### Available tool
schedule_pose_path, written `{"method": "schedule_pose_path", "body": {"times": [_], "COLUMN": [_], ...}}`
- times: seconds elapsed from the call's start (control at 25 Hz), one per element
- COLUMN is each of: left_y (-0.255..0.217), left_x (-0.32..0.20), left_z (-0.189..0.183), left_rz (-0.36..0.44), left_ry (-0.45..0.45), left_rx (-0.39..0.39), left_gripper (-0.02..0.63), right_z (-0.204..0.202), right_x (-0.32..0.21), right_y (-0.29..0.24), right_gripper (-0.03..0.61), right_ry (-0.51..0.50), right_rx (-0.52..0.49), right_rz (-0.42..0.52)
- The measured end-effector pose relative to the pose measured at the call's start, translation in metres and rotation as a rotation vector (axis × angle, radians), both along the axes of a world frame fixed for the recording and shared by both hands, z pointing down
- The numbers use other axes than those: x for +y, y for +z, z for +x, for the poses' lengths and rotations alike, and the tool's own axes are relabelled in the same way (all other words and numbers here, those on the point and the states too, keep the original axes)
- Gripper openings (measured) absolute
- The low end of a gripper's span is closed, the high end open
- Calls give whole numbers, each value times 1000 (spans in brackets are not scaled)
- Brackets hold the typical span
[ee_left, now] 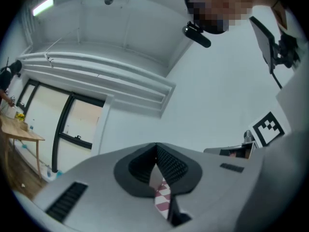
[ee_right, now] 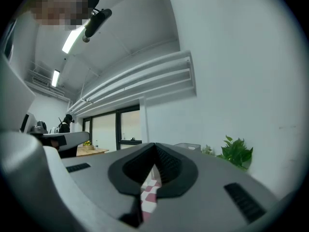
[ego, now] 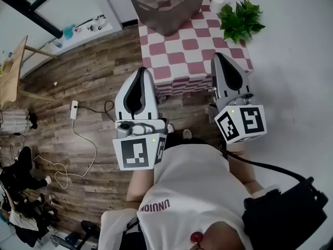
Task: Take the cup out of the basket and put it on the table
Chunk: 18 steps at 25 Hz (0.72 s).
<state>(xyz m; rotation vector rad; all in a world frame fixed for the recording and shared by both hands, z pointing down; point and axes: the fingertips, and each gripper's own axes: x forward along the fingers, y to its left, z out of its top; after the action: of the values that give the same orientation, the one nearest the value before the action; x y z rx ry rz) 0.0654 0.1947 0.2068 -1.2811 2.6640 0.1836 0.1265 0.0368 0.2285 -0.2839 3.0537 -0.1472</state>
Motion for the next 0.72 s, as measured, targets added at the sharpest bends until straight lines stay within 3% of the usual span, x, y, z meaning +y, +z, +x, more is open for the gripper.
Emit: {"method": "schedule_pose_path", "body": {"times": [0.16, 0.72], "left_y": [-5, 17], "left_x": [13, 54], "left_z": [-3, -45], "left_rz": [-12, -30], "left_ry": [-21, -84], "left_rx": [-45, 6], "left_gripper": [11, 11], "right_z": [-3, -40], "right_x": [5, 36], "right_y": [1, 7], "right_gripper": [18, 18], "right_ry": [-12, 9], "right_rx": [-5, -14], "right_rz": [-1, -1]}}
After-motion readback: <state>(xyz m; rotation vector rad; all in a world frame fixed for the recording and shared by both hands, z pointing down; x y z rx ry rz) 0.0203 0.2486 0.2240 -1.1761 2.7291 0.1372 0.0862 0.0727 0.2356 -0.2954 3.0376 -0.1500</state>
